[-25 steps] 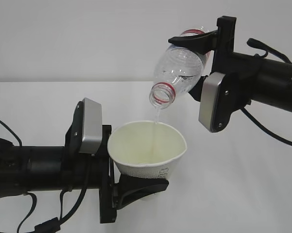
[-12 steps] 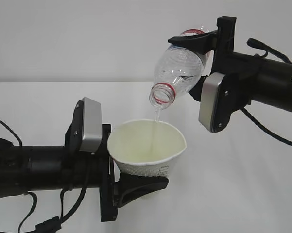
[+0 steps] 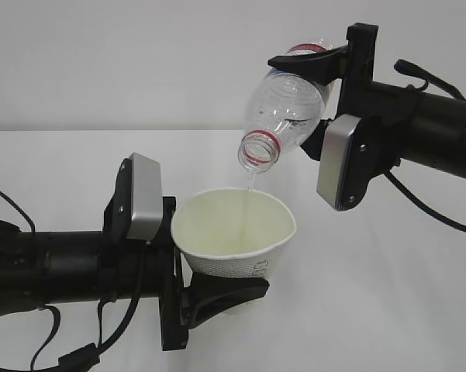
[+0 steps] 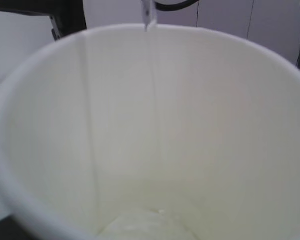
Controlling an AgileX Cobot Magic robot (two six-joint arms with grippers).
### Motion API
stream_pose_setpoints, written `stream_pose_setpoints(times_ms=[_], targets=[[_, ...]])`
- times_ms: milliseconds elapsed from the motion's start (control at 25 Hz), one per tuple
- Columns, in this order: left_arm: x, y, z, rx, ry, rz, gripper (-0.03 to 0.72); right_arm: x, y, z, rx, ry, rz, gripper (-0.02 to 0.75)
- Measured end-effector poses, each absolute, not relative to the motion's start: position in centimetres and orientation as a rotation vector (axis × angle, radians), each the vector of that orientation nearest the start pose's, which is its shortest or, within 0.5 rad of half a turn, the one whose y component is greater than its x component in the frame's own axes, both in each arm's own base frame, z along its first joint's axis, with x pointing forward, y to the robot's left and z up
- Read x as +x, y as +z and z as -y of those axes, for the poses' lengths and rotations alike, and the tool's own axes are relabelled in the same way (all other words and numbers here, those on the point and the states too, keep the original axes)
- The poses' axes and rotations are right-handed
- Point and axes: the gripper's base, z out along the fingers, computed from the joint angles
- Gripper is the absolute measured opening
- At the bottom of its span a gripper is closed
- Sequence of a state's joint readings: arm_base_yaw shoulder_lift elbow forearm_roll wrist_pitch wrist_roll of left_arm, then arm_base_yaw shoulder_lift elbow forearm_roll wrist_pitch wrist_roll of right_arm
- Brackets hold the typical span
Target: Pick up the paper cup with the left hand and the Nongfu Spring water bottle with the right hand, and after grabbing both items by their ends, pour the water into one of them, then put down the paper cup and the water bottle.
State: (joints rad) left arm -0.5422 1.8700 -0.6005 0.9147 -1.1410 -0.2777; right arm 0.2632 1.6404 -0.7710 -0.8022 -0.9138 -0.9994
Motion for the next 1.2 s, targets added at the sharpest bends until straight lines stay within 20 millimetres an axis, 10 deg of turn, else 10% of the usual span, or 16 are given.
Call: stream_pose_setpoints(times_ms=[1200], targets=[[22.03, 14.17, 20.91, 1.187, -0.956, -1.419, 0.504, 30.17, 23.83, -13.52, -1.519, -0.513, -0.583, 0.495]])
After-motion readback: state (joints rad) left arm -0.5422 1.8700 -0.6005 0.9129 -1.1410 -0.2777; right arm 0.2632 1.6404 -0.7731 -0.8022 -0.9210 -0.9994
